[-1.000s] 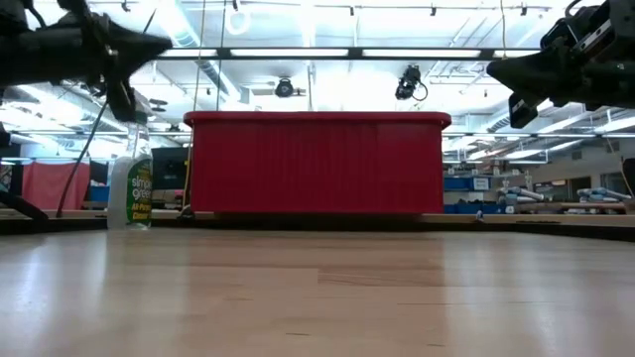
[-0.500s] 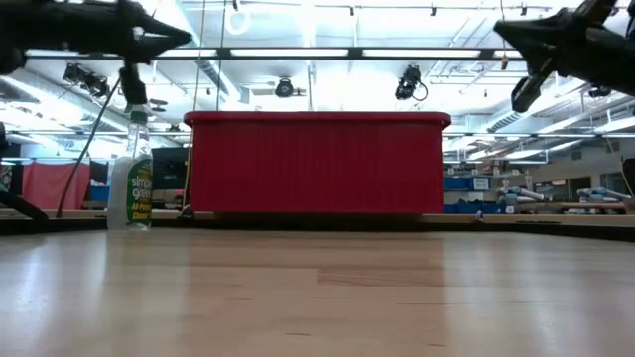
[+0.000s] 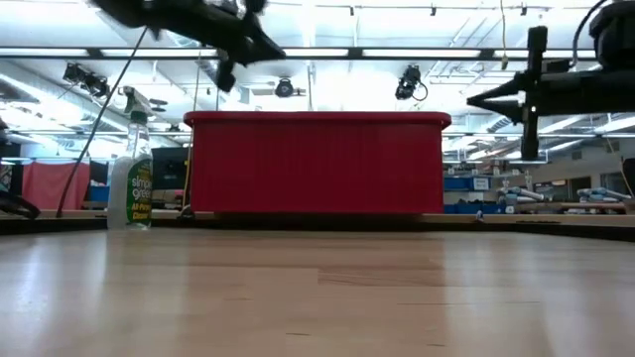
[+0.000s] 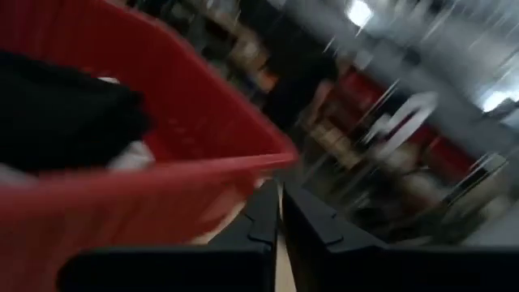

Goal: Fold laundry
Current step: Fold the black shirt on the table

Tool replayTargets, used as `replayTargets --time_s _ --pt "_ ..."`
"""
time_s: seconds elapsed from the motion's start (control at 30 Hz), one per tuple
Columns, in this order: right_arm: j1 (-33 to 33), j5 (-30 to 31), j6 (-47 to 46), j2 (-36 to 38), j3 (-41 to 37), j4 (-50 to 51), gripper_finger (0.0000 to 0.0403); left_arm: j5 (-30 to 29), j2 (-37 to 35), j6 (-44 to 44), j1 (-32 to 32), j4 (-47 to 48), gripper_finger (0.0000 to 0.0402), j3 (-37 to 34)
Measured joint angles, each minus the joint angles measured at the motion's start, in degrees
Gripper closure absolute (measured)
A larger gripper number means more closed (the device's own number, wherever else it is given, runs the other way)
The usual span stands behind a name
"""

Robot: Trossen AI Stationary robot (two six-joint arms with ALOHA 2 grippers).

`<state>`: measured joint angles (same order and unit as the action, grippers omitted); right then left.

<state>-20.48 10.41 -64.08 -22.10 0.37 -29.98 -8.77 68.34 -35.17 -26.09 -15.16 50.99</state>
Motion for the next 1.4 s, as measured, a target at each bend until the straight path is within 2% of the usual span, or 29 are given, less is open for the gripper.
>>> replayTargets --time_s 0.13,0.27,0.43,0.6,0.73,0.87,1.07,1.2,1.33,1.4 --pt "-3.03 0.47 -0.07 -0.42 0.00 -4.44 0.0355 10.33 9.22 9.46 -11.48 16.30 0.0337 15.10" --pt "-5.65 4.55 -0.25 -0.61 0.02 -4.00 0.0322 17.75 18.84 20.03 -18.93 24.77 0.0271 27.25" --pt "-8.00 10.15 0.17 -0.86 0.01 -4.74 0.0272 25.18 31.04 29.65 -23.16 24.65 0.0194 38.38" --pt "-9.46 14.36 0.16 -0.88 0.02 -5.64 0.0232 25.56 42.92 33.67 -23.67 24.65 0.0172 48.84" --pt "-9.77 11.78 2.60 -0.88 1.28 -6.24 0.0213 25.48 49.90 34.89 -22.69 28.66 0.0178 54.90" --pt "-9.76 9.78 7.36 -0.88 2.39 -6.32 0.0204 24.22 53.25 38.92 -21.34 29.06 0.0188 56.62" --pt "-9.78 9.53 12.63 -0.88 2.64 -6.14 0.0202 15.21 55.41 47.66 -19.94 29.62 0.0215 56.64" --pt "-9.80 9.43 12.92 -1.05 2.64 -6.00 0.0211 9.76 55.45 46.68 -19.84 29.85 0.0275 56.64" --pt "-9.82 8.70 13.22 -1.84 2.64 -5.98 0.0236 8.32 53.42 45.03 -19.90 30.03 0.0371 56.64" --pt "-9.82 7.77 13.23 -2.28 2.64 -5.81 0.0254 8.13 51.30 44.97 -19.78 29.81 0.0387 56.64"
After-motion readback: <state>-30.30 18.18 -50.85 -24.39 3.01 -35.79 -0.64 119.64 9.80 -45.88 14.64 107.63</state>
